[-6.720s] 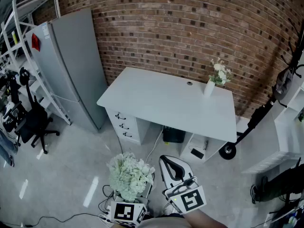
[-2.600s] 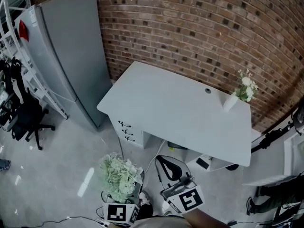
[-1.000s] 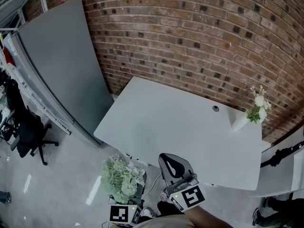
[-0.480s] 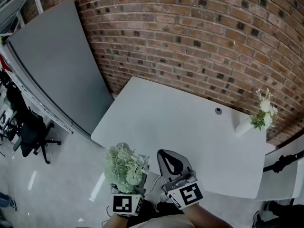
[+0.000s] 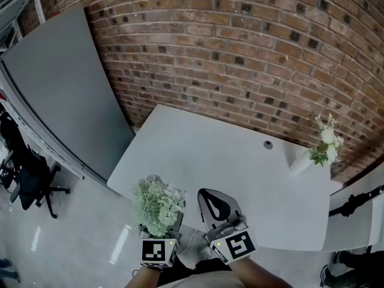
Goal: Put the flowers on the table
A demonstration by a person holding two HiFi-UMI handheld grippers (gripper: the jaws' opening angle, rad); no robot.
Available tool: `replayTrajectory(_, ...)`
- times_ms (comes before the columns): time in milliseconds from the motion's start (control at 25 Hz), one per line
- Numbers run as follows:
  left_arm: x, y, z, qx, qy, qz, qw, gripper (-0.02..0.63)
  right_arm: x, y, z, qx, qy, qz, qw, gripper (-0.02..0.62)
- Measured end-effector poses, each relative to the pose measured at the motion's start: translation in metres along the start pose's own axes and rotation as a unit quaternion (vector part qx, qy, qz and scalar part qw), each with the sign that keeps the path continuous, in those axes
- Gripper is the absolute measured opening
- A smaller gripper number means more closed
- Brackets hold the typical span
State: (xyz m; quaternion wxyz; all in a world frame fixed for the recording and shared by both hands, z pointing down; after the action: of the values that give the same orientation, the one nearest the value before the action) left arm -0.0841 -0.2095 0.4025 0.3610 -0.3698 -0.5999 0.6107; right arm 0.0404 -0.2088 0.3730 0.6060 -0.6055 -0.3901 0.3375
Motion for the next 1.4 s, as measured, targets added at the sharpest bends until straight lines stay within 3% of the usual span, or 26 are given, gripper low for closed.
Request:
replayTrajectory(400, -0.014, -0.025, 0.028, 0.012, -0.032, 0.015, 0.9993, 0.351, -0.033, -0.01, 0.008, 0.005, -0.025, 0.004, 1.0, 0.017)
replayTrajectory(1400, -0.094, -0.103, 0.084, -0.024, -0.087, 0.011, 0.9959, 0.351, -0.063, -0.071, 0.001, 0.018, -0.083, 0.019, 0.996, 0.017)
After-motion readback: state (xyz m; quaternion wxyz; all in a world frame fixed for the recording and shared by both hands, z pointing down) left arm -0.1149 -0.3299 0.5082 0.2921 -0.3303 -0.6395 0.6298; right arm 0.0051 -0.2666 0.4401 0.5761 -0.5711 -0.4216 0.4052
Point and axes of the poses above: the fingertips, and each gripper's own axes: x backward along the fingers, z to its left, y out of its top, the point moved 4 cm from there along x, backward along the fingers, and after that the axes turned 9 degrees about -y, right-handed, at the moved point
